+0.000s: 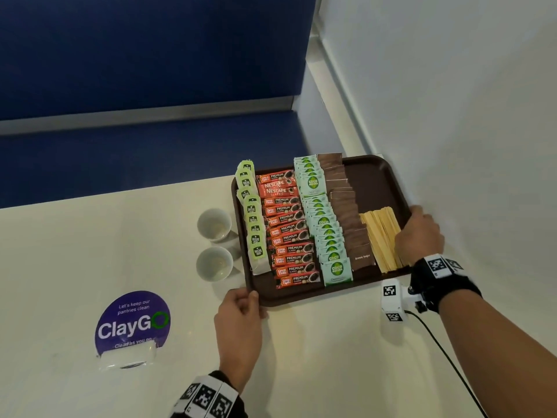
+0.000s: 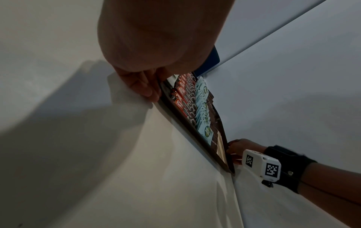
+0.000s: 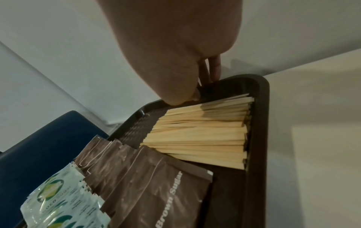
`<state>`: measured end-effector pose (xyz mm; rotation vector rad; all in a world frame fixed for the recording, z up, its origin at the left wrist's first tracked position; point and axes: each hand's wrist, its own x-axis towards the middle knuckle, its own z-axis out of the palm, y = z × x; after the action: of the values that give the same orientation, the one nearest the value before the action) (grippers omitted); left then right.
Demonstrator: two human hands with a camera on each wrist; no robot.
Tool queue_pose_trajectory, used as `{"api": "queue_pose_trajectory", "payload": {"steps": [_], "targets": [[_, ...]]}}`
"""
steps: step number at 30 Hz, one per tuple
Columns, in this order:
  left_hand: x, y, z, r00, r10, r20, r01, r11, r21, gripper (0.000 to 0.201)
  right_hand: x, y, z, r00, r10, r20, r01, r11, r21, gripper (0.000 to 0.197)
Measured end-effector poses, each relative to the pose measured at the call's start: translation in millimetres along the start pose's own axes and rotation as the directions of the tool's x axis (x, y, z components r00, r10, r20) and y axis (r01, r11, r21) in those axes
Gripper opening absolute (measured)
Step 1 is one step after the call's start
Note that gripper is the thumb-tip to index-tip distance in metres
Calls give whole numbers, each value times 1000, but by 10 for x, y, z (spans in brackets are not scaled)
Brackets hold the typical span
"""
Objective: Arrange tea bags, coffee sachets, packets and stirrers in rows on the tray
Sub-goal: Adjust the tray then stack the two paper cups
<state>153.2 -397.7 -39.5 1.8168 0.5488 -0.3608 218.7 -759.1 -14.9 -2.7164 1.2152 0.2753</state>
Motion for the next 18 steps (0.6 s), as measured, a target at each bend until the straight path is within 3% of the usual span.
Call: {"api": "queue_pose_trajectory", "payload": {"steps": [4, 6, 9, 11, 13, 16, 18], "targets": [[2, 5, -5, 999, -39, 25, 40, 999, -27, 9, -14, -23, -37, 1000, 16, 3, -16, 1000, 10, 56], [-29, 56, -52, 999, -43, 31, 44, 998, -35, 11, -47, -106, -90, 999, -7, -54, 8, 1000, 13, 52], [-90, 105, -191, 998, -61, -33, 60, 998, -27, 32, -158, -463, -227, 959, -217, -181, 238, 966, 101, 52], [-91, 94, -313, 993, -29, -114, 25, 999, -44, 49, -327, -893, -317, 882, -430, -192, 467, 849, 246, 53], [-27, 63, -430, 980, 51, -194, -63, 997, -54, 69, -562, -1385, -363, 745, -661, -89, 643, 678, 357, 59], [202, 41, -547, 969, 174, -175, -171, 985, 31, 93, -905, -2008, -297, 398, -911, 105, 838, 408, 361, 75], [342, 62, -584, 964, 243, -104, -238, 969, 64, 98, -1041, -2283, -197, 219, -955, 198, 904, 275, 326, 82]]}}
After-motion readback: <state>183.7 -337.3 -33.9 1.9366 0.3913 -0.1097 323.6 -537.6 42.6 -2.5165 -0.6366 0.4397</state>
